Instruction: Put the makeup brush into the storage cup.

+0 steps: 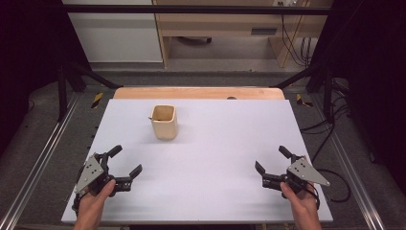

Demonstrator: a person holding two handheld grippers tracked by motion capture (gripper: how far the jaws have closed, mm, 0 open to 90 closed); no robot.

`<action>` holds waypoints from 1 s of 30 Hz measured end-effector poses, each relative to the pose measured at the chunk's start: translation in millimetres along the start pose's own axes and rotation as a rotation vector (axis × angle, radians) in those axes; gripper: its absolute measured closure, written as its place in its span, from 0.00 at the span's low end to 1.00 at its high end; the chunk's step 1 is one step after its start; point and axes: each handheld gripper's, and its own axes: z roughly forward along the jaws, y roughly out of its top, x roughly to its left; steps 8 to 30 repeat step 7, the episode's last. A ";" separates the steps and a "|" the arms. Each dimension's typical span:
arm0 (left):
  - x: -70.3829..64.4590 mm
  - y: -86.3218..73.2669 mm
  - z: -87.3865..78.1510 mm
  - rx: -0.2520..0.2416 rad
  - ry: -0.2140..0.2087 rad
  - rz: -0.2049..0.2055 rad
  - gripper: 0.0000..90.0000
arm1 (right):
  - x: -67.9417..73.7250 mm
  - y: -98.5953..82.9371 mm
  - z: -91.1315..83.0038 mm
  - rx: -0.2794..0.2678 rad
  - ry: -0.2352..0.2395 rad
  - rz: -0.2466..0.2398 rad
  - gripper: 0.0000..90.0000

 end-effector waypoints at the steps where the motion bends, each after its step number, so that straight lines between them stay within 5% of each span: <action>1: -0.1 -0.4 -0.2 -0.001 0.000 0.002 0.01 | -1.1 -1.2 -0.7 0.002 -0.002 -0.003 0.02; 7: 1.4 -3.3 -3.4 -0.001 0.008 0.003 0.01 | -2.4 -8.3 -0.4 0.028 -0.004 -0.035 0.03; 30: 1.4 -3.3 -3.4 -0.001 0.008 0.003 0.01 | -2.4 -8.3 -0.4 0.028 -0.004 -0.035 0.03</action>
